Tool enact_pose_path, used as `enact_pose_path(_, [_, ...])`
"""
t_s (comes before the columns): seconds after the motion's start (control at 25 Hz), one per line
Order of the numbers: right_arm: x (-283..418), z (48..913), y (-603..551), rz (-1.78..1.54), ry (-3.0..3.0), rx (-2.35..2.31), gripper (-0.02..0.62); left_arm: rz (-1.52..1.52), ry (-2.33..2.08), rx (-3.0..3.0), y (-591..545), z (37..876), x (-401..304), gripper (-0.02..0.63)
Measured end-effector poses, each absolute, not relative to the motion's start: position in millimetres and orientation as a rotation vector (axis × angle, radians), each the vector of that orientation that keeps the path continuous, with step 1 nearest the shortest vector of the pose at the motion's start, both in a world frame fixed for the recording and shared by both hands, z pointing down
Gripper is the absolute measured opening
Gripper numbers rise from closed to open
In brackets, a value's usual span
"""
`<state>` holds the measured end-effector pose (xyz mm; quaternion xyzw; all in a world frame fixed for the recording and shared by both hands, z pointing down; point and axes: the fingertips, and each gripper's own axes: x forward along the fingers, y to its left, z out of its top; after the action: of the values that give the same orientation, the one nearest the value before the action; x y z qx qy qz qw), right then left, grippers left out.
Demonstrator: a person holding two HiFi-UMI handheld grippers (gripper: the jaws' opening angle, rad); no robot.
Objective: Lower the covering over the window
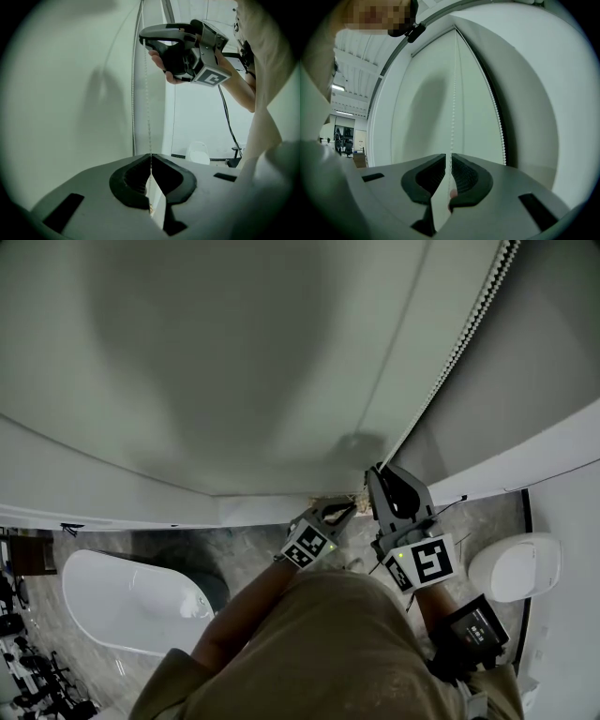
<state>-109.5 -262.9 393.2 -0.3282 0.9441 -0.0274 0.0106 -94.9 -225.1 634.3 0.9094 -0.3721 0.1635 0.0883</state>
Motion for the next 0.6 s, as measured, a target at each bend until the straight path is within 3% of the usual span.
enact_pose_path(0.24, [-109, 393, -252, -0.003, 2.931, -1.013, 0.066, 0.352, -1.311, 2.505, -238, 641, -150, 0.025])
enact_pose_path(0.6, [-65, 411, -285, -0.002, 2.807, -1.410, 0.071, 0.425, -1.739, 2.301, -254, 634, -254, 0.025])
